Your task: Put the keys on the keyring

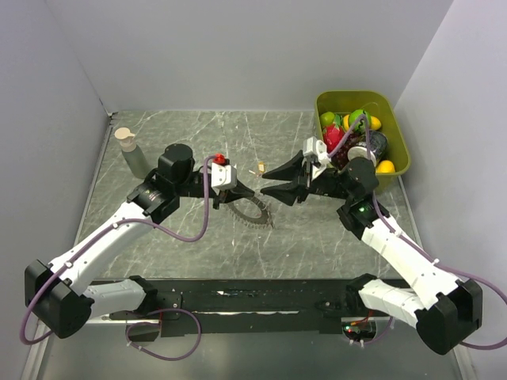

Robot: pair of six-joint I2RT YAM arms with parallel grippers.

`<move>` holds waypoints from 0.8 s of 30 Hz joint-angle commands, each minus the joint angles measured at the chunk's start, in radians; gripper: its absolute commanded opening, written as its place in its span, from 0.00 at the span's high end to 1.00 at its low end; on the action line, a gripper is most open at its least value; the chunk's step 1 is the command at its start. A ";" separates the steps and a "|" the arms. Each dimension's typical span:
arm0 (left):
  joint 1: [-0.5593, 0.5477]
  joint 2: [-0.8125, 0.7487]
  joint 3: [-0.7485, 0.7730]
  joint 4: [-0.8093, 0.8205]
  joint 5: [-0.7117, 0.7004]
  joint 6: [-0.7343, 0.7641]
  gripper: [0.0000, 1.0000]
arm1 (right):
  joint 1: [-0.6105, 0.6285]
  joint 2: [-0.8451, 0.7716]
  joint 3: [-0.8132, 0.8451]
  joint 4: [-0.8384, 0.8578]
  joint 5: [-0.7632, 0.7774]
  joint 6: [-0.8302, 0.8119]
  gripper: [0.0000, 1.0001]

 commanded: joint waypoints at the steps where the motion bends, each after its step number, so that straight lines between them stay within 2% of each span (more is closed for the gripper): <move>1: -0.005 -0.043 0.049 0.037 0.006 0.028 0.99 | -0.004 0.026 0.067 -0.051 -0.027 -0.040 0.50; 9: -0.005 -0.050 0.039 0.065 0.012 0.006 0.99 | -0.005 0.058 0.115 -0.206 -0.097 -0.143 0.59; 24: -0.005 -0.045 0.029 0.116 0.030 -0.028 0.99 | 0.001 0.100 0.095 -0.214 -0.090 -0.128 0.61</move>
